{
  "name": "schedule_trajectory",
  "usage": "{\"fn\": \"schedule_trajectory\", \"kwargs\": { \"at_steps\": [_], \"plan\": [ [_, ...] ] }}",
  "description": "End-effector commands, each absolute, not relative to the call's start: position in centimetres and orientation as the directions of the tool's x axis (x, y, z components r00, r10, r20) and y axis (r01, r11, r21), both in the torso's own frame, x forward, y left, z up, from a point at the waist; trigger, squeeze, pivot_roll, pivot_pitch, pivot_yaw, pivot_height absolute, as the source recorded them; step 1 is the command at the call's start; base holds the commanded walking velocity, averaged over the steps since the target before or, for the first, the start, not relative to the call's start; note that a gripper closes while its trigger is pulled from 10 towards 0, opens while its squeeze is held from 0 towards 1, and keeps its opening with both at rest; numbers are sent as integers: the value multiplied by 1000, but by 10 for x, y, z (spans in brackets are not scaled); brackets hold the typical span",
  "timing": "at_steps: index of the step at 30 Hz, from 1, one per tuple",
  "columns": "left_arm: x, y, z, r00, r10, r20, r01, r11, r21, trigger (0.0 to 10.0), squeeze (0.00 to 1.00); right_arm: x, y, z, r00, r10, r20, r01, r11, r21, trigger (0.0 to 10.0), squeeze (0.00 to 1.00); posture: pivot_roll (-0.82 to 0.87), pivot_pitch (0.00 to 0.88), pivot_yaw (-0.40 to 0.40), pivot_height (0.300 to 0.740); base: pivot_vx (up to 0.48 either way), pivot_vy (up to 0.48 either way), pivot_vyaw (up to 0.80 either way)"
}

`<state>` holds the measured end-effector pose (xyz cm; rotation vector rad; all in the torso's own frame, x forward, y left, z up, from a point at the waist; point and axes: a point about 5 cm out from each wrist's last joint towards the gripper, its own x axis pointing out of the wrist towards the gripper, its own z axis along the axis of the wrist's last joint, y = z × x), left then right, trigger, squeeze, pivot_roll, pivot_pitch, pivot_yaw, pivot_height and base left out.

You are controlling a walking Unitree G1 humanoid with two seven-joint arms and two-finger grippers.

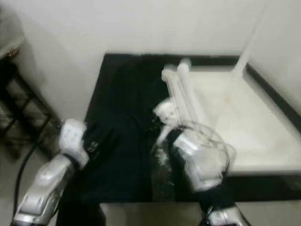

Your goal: Building children table

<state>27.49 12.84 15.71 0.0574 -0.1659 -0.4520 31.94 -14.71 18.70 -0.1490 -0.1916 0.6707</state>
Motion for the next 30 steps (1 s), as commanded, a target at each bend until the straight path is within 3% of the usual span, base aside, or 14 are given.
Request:
{"fn": "schedule_trajectory", "kwargs": {
  "at_steps": [1,6,14,17,20,21,30],
  "plan": [
    [271,130,149,887,-448,110,439,893,96,10000,0,319,-149,191,760,640,117,-604,761,-238,10000,0,89,94,-34,740,0,0,-800],
    [269,129,149,879,-464,110,455,885,95,10000,0,319,-154,198,763,636,117,-587,757,-287,10000,0,88,98,-34,740,0,0,-800],
    [267,128,148,881,-459,114,457,888,40,10000,0,314,-152,196,727,686,29,-613,669,-420,10000,0,85,105,-38,740,0,-286,0],
    [267,128,148,880,-463,108,459,886,62,10000,0,314,-158,194,716,688,-117,-606,530,-593,10000,0,81,109,-39,740,0,0,0],
    [267,128,148,879,-464,108,459,886,66,10000,0,314,-160,193,715,682,-157,-602,484,-635,10000,0,81,109,-39,740,0,0,0],
    [267,127,148,881,-461,108,457,887,66,10000,0,315,-162,192,717,667,-203,-594,431,-679,10000,0,83,111,-39,740,0,0,0],
    [267,127,147,891,-442,104,438,897,59,10000,0,323,-150,198,674,677,-295,-605,278,-746,10000,0,91,118,-50,740,0,0,0]
  ]
}}
